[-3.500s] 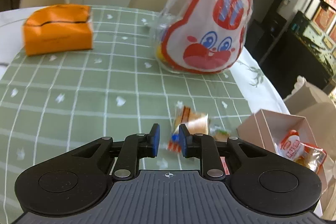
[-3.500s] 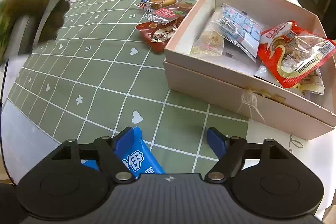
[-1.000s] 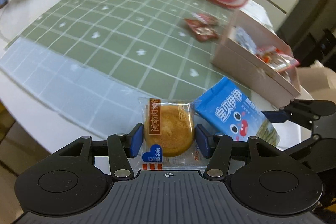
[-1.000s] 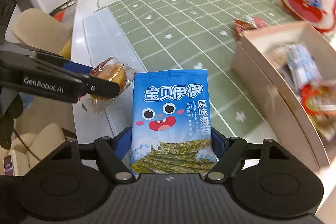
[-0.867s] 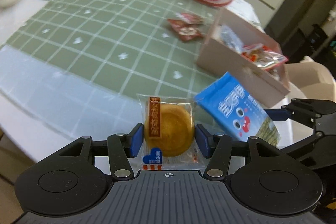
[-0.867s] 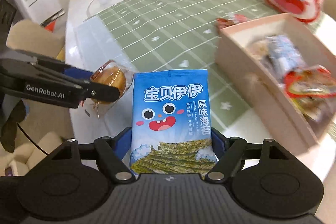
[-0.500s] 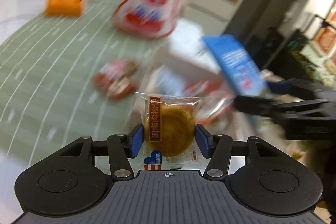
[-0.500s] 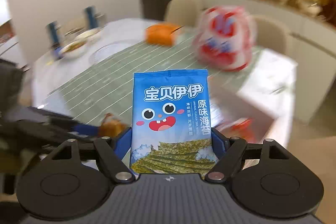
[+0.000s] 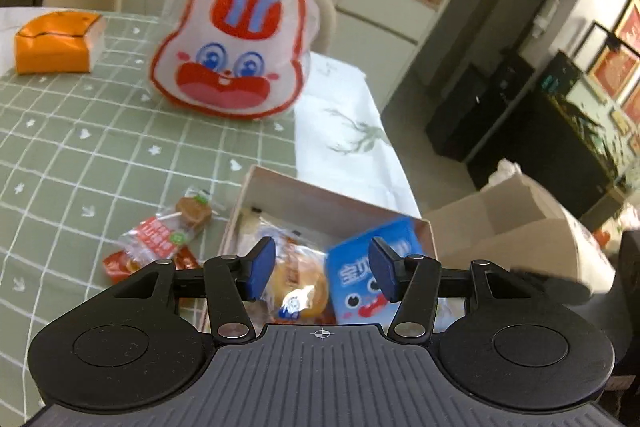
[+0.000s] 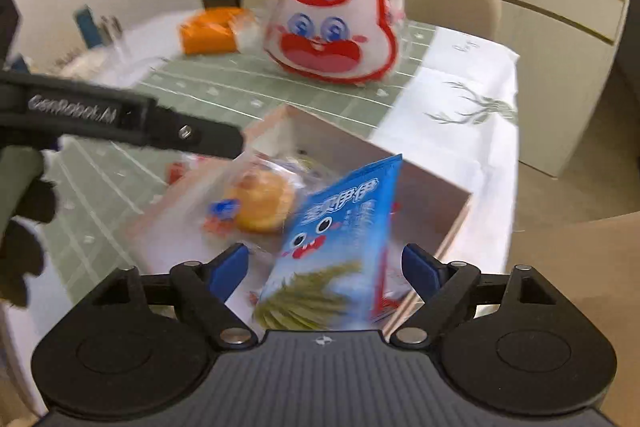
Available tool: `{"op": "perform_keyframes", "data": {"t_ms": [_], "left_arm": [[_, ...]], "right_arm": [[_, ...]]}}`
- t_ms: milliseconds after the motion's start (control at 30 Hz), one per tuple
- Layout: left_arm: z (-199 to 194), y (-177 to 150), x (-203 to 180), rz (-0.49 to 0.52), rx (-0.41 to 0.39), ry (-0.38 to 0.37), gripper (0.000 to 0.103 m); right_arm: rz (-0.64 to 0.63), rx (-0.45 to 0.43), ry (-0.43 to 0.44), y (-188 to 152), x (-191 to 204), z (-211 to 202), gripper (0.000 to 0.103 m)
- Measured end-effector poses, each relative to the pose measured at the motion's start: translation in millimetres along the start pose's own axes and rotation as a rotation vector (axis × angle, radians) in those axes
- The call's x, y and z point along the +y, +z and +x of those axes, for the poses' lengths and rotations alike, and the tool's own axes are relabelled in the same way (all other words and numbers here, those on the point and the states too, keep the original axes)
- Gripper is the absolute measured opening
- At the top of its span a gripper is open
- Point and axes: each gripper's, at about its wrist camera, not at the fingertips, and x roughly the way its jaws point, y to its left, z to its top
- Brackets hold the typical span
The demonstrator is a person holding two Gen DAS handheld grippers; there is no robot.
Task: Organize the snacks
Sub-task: 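Lower the cake and seaweed bag into the pink box and open both tools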
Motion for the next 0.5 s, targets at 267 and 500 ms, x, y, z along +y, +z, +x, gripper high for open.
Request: {"op": "perform_keyframes", "data": {"t_ms": [267, 500], "left_arm": [[-35.9, -14.9, 58.8, -0.126, -0.13, 0.198, 0.057], [-20.6, -23.4, 114.8, 0.058, 0.031, 0.201, 0.057]], "right_arm": [[0.14, 0.042, -0.046, 8.7, 6.9, 16.1, 0.085], [0.173, -0.014, -0.225, 50.9, 41.2, 12.4, 0.085]]}}
